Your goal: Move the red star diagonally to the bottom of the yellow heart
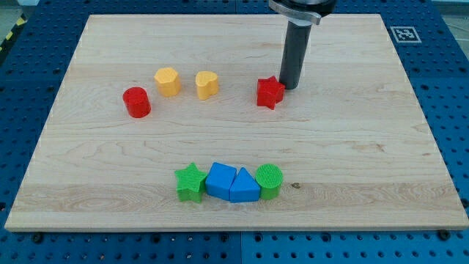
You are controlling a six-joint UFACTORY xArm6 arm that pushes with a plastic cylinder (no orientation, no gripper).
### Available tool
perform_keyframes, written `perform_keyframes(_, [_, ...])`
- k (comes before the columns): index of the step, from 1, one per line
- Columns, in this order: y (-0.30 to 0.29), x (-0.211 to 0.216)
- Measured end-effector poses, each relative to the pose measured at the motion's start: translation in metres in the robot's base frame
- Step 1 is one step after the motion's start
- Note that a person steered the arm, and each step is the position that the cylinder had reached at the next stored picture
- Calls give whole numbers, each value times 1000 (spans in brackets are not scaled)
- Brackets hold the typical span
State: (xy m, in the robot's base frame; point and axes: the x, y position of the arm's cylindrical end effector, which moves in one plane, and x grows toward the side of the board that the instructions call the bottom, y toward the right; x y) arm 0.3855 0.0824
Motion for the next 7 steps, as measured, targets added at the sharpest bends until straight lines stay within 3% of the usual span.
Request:
perform_keyframes(4, [-39, 14])
perform_keyframes(6, [-5, 22])
perform_keyframes(7, [6, 51])
